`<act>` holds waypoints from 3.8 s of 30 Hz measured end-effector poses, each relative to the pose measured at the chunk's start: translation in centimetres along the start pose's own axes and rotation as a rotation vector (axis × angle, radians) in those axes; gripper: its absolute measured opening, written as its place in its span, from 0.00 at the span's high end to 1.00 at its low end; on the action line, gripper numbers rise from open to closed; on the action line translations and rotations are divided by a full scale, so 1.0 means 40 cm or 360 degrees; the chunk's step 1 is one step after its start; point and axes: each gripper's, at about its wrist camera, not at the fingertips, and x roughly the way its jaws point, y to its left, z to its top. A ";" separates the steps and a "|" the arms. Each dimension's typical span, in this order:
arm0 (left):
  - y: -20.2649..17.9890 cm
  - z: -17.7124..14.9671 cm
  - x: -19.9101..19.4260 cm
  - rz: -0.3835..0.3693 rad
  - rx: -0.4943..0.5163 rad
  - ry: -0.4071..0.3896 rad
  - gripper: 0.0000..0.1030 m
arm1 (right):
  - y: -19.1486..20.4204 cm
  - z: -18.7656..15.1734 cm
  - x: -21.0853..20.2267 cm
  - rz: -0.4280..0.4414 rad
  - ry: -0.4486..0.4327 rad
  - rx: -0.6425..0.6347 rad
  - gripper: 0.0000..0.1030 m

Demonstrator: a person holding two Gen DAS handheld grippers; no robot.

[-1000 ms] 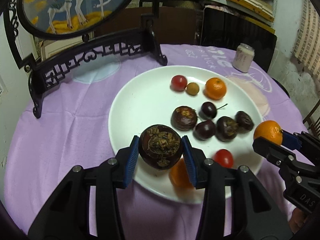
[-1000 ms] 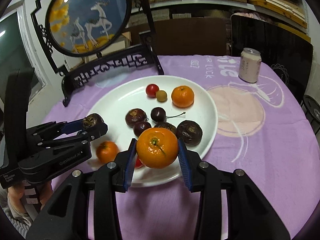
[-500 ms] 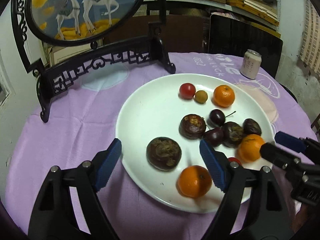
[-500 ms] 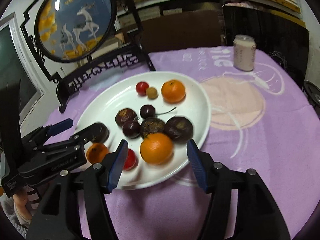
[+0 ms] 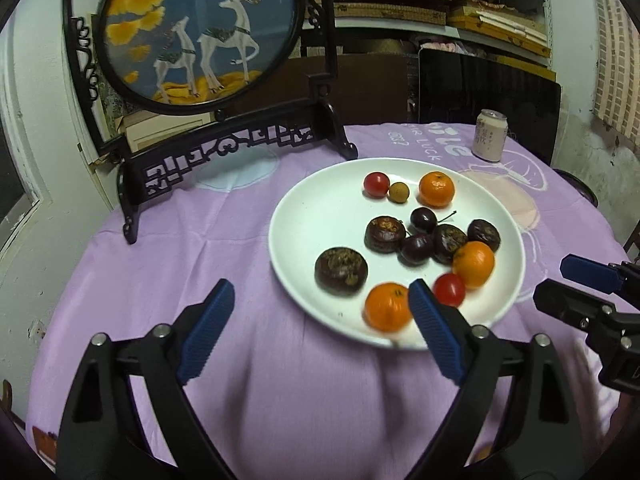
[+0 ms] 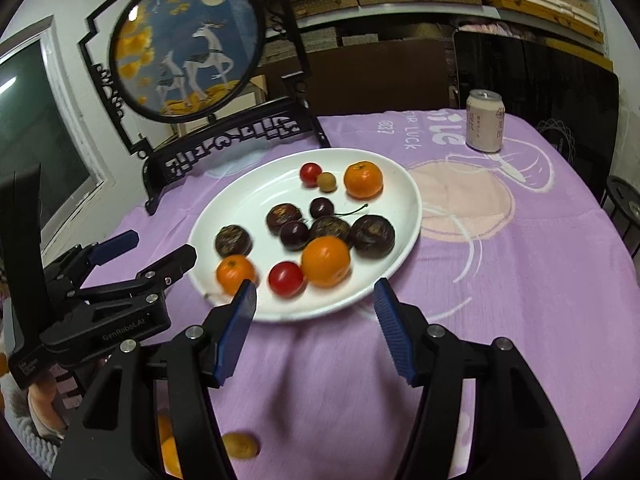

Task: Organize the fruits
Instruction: 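Grasp an orange with the right gripper while the left grasps another orange, then release both oranges onto the white plate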

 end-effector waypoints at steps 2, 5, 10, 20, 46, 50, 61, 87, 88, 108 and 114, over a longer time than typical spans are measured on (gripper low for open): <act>0.004 -0.013 -0.019 0.0005 0.0006 -0.0003 0.08 | 0.011 -0.024 -0.023 0.0012 -0.0004 -0.0025 0.40; 0.015 -0.044 -0.051 0.0017 0.0007 -0.0008 0.05 | 0.017 -0.063 -0.052 0.0012 -0.0007 -0.0044 0.40; 0.022 -0.094 -0.091 0.0038 0.0025 0.0019 0.04 | 0.023 -0.117 -0.088 0.0023 0.0018 -0.0054 0.40; 0.027 -0.168 -0.164 0.0090 0.0076 0.0001 0.02 | 0.099 -0.227 -0.145 0.0083 0.0056 -0.0231 0.13; 0.000 -0.235 -0.190 -0.0162 0.0182 0.0139 0.02 | 0.175 -0.322 -0.101 0.0254 0.0353 -0.0463 0.65; -0.011 -0.259 -0.193 -0.0226 0.0232 0.0172 0.02 | 0.132 -0.296 -0.112 0.0209 0.0304 -0.0358 0.65; 0.015 -0.268 -0.146 -0.0570 0.0087 0.0352 0.60 | 0.076 -0.270 -0.125 0.0203 0.0262 -0.0201 0.65; 0.011 0.083 0.112 -0.0333 -0.0127 0.0214 0.64 | -0.004 0.088 0.100 0.0132 0.0100 0.0151 0.64; 0.008 0.085 0.129 -0.0330 -0.0138 0.0218 0.64 | -0.001 0.098 0.112 0.0142 0.0089 0.0153 0.64; 0.060 -0.026 0.016 -0.0259 -0.0155 0.0193 0.34 | 0.030 -0.023 -0.023 0.0197 0.0052 0.0023 0.38; 0.045 -0.101 -0.084 -0.0249 -0.0056 0.0148 0.27 | 0.077 -0.132 -0.074 0.0180 0.0108 -0.0158 0.38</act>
